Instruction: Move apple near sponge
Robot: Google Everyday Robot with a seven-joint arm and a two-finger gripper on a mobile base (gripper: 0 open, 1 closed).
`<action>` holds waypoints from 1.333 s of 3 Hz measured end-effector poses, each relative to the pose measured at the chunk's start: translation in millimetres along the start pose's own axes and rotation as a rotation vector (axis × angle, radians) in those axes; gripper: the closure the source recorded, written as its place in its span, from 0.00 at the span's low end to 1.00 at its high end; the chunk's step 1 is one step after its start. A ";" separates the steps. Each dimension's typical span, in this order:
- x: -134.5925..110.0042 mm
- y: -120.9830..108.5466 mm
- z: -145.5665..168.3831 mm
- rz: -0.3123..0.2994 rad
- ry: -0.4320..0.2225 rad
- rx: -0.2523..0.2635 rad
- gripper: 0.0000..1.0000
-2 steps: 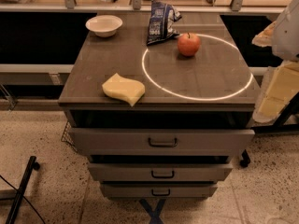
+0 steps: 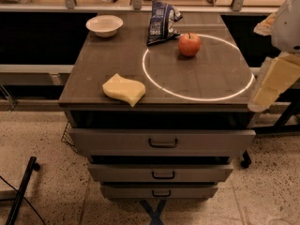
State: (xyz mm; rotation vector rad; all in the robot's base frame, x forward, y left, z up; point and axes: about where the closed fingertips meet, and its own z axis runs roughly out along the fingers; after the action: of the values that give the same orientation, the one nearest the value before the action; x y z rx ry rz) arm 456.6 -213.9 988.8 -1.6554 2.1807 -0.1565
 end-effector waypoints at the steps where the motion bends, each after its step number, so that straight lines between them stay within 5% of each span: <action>1: -18.4 -52.5 0.3 0.035 -0.083 0.124 0.00; 2: -52.0 -118.2 3.4 0.102 -0.229 0.263 0.00; 4: -80.9 -175.3 8.3 0.274 -0.356 0.439 0.00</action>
Offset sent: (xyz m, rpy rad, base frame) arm 0.2186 0.0268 0.1044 0.3785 -0.6079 -0.1575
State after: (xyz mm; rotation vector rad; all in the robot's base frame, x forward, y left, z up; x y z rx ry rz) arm 635.4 -187.8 1057.3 -1.0449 1.9053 -0.2242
